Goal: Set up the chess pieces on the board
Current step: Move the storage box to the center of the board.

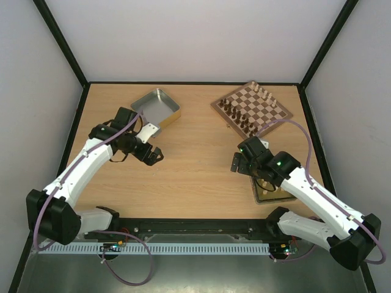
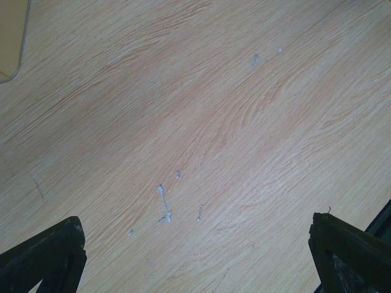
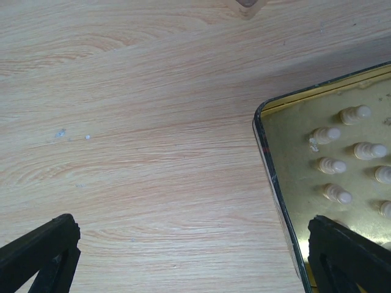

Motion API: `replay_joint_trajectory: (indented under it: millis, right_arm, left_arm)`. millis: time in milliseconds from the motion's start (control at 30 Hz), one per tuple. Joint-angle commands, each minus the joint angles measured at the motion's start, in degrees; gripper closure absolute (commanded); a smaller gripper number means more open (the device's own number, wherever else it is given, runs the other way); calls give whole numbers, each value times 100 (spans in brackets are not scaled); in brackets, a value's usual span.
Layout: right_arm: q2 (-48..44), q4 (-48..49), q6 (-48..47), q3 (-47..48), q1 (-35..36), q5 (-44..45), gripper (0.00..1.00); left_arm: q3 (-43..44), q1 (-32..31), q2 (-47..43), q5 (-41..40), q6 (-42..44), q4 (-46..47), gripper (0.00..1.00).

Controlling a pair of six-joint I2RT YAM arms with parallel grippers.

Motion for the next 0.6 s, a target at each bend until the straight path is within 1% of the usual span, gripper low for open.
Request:
replay_joint_trajectory:
  millis: [0, 100, 267, 333, 400, 433, 500, 567]
  right_arm:
    - [-86, 24, -130, 324, 33, 202, 3]
    - [11, -200, -126, 750, 36, 648, 3]
    - [298, -509, -211, 1322, 35, 1089, 3]
    - [420, -668, -129, 1447, 31, 1313, 3]
    - [490, -747, -35, 1484, 23, 1359, 3]
    - [498, -711, -19, 1453, 28, 1287, 3]
    - [499, -652, 98, 1382, 22, 1188, 3]
    - [511, -630, 217, 1333, 28, 1121, 3]
  left_arm:
    - [130, -26, 101, -143, 159, -199, 1]
    - [175, -48, 142, -215, 189, -217, 1]
    - [244, -90, 209, -223, 173, -198, 1]
    - [264, -98, 260, -414, 161, -76, 1]
    - [356, -99, 421, -704, 202, 80, 1]
    - [449, -80, 561, -846, 243, 133, 2]
    - [726, 41, 914, -983, 336, 234, 9]
    - [1206, 217, 1356, -1056, 417, 308, 17]
